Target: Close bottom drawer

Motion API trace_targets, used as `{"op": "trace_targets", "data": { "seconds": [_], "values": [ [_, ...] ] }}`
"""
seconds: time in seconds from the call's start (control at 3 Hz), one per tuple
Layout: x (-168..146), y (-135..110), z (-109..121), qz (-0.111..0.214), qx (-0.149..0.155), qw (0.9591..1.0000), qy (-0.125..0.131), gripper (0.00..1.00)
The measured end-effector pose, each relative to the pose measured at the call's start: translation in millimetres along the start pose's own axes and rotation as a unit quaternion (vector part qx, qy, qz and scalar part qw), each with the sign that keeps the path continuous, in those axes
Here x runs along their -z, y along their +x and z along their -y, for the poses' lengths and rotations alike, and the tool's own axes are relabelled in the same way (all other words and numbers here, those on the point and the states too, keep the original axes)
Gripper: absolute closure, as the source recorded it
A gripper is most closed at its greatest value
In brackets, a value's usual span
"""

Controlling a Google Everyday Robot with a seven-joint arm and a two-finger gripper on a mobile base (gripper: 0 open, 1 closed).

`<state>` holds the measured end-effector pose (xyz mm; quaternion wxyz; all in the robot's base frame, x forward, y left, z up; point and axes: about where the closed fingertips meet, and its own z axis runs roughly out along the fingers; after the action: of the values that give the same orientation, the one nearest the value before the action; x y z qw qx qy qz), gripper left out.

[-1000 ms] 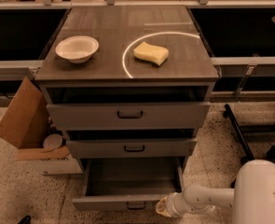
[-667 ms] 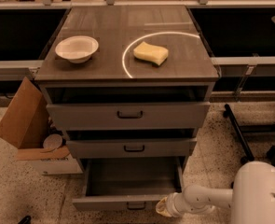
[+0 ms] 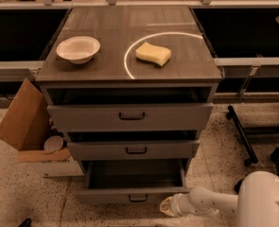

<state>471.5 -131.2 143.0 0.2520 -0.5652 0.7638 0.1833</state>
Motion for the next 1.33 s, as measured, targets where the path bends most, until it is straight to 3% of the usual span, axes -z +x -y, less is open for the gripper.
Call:
{"op": "trace_targets", "data": {
  "seconds": [1.0,1.33],
  "values": [
    [-13,2,77,0.050,-0.011,0.9971,0.057,1.00],
    [-16,-2,111,0.087,-0.011,0.9931,0.077,1.00]
  ]
}}
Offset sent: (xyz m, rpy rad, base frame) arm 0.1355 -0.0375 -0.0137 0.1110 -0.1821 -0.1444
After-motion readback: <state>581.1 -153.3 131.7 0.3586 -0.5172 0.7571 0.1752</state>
